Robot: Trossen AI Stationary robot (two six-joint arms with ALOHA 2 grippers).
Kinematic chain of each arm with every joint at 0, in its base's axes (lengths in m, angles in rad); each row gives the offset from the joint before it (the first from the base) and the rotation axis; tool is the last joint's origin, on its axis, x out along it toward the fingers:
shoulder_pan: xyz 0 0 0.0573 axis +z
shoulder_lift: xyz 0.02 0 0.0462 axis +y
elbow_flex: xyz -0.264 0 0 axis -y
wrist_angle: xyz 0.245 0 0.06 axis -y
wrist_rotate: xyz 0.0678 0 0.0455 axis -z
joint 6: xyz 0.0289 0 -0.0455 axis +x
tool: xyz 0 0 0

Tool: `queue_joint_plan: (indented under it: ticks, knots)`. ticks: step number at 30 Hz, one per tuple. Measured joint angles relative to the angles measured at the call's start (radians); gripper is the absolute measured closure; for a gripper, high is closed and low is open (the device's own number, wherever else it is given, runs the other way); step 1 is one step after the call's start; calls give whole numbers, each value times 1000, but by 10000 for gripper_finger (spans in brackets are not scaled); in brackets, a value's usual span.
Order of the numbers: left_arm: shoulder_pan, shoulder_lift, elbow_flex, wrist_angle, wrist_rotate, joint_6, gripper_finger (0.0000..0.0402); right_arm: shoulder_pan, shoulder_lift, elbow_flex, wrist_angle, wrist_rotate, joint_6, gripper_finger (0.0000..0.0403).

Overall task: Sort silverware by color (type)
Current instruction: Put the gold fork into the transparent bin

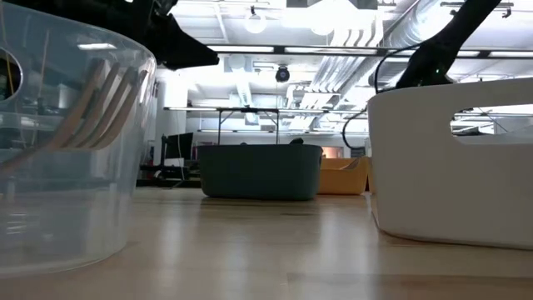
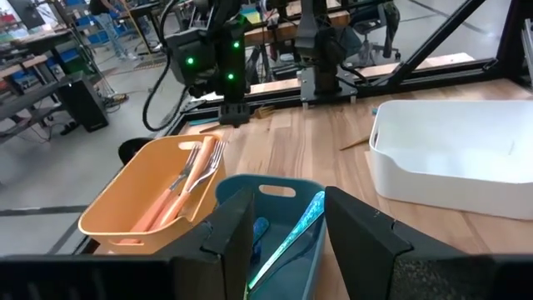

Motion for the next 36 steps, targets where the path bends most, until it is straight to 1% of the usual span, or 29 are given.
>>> queue_joint_plan:
  ticks: [3, 12, 15, 18, 22, 30, 36]
  knots:
    - [0, 0, 0, 0, 0, -17, 264, -11, 15, 0, -32, -25, -15, 194]
    - [0, 0, 0, -1, 0, -18, 265, -10, 17, 0, -188, -27, 21, 194]
    - [0, 0, 0, -1, 0, -18, 265, -10, 17, 0, -196, -31, 24, 194]
    - [-1, 0, 0, -1, 0, -24, 265, -10, 17, 0, -197, -57, 31, 195]
    - [-1, 0, 0, -1, 0, -69, 265, -16, 17, 0, -200, -65, 31, 213]
    - [-1, 0, 0, -1, 0, -78, 265, -55, 18, -1, -206, -56, 27, 270]
    - [-1, 0, 0, -2, 0, -78, 265, -56, 18, -8, -194, -56, 12, 279]
